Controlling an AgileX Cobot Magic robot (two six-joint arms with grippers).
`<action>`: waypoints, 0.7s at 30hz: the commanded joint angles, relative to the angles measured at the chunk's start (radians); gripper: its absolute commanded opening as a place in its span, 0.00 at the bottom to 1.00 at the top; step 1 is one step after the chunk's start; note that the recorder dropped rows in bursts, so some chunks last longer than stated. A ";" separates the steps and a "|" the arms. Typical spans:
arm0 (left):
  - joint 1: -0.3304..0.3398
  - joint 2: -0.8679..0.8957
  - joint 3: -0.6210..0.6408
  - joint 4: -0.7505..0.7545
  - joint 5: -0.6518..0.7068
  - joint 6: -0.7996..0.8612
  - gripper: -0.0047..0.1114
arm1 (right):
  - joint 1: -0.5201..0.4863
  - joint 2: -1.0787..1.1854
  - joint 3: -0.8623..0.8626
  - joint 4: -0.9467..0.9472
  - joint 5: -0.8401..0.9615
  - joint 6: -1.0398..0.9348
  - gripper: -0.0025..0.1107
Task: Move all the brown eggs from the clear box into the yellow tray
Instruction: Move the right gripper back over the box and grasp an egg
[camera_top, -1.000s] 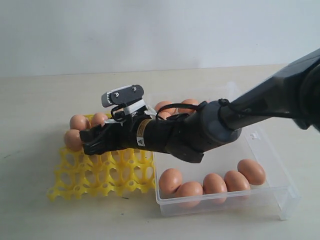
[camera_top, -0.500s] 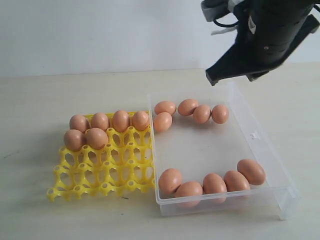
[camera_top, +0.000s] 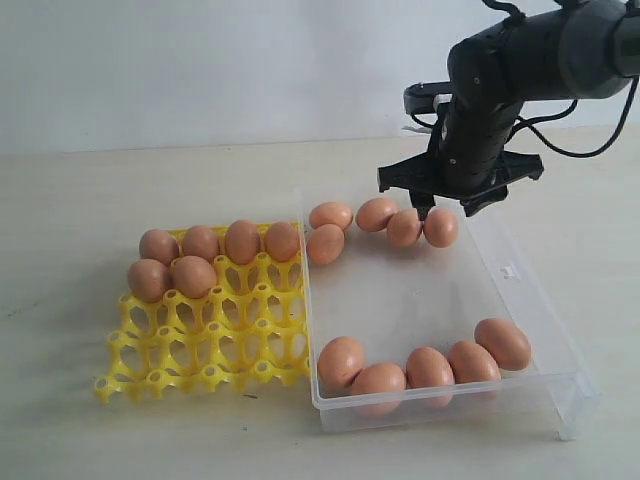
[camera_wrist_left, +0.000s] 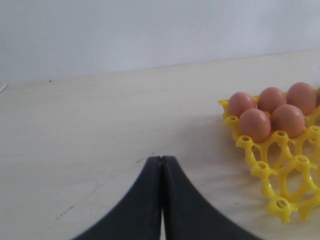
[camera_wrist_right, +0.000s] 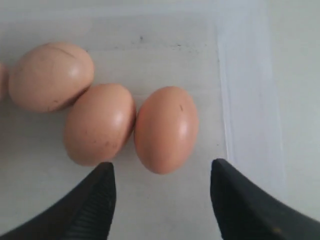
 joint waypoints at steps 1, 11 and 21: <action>-0.006 0.003 -0.005 -0.005 -0.004 -0.004 0.04 | -0.007 0.058 -0.068 0.006 -0.013 0.021 0.52; -0.006 0.003 -0.005 -0.005 -0.004 -0.004 0.04 | -0.007 0.120 -0.124 -0.047 0.005 0.138 0.49; -0.006 0.003 -0.005 -0.005 -0.004 -0.004 0.04 | -0.020 0.121 -0.124 -0.106 0.021 0.181 0.49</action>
